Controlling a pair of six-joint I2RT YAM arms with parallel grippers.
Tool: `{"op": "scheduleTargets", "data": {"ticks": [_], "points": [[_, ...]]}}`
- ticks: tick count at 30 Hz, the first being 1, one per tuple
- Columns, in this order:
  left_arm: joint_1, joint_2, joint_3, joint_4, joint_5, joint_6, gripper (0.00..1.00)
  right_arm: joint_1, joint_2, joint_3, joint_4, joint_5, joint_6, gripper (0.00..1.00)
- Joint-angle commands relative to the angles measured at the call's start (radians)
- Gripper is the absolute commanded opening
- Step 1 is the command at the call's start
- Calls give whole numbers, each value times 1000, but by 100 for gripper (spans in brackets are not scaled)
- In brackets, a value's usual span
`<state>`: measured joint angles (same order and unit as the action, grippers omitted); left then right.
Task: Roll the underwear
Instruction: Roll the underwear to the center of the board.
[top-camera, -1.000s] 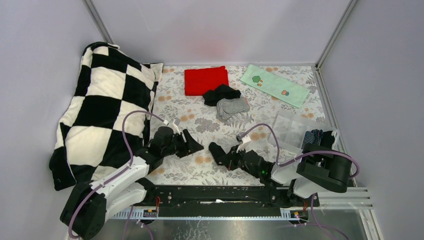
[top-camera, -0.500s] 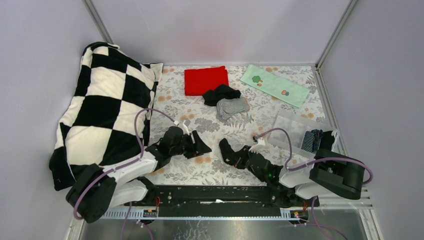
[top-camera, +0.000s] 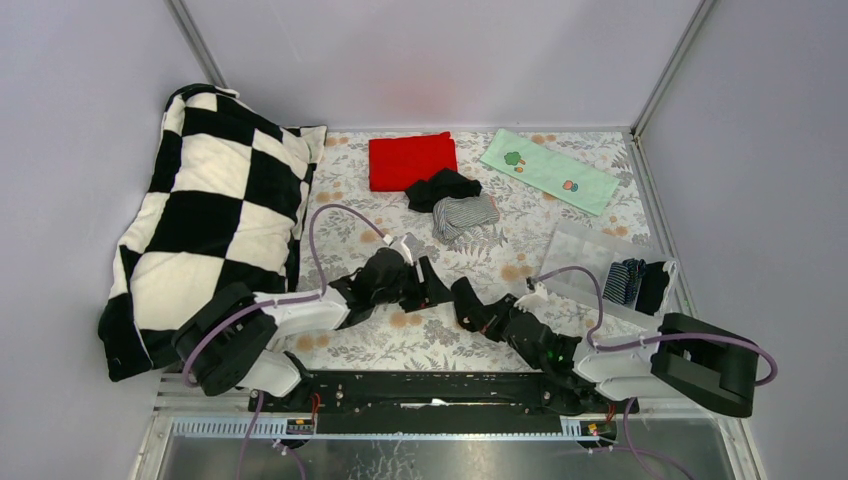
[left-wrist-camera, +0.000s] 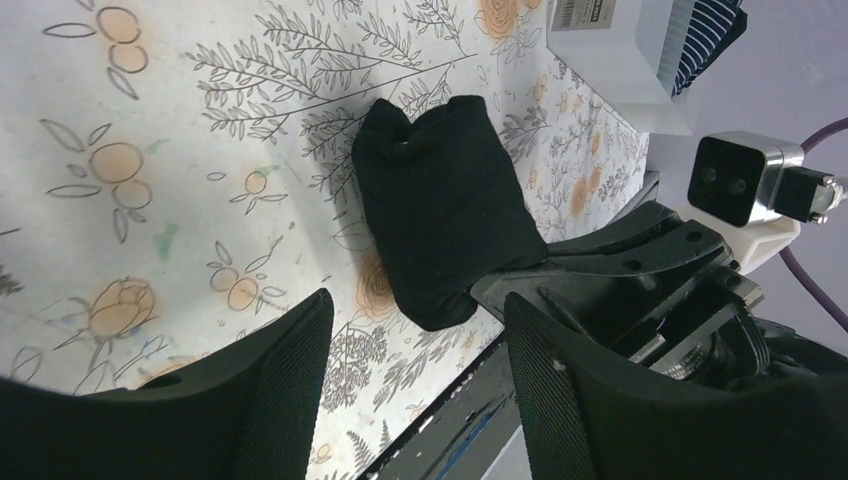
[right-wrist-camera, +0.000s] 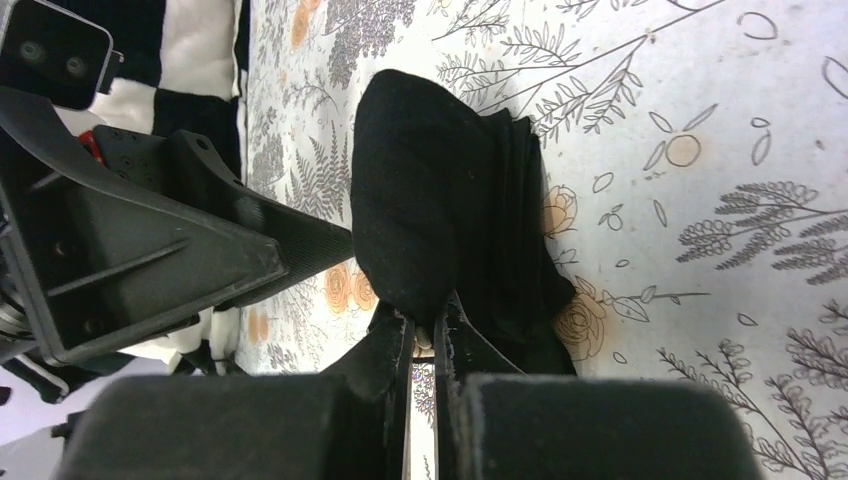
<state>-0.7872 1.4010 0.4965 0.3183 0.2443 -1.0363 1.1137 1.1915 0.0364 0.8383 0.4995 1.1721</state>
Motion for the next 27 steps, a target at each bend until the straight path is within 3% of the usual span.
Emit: {"op": "scheduleTargets", "data": {"ticks": [1, 12, 27], "points": [[-27, 61, 29, 95, -50, -31, 69, 8, -52, -33, -170, 83, 93, 0], [-83, 191, 70, 207, -76, -90, 73, 7, -188, -45, -423, 103, 266, 0], [-133, 322, 132, 248, -105, -137, 75, 7, -222, -63, -477, 94, 324, 0]]}}
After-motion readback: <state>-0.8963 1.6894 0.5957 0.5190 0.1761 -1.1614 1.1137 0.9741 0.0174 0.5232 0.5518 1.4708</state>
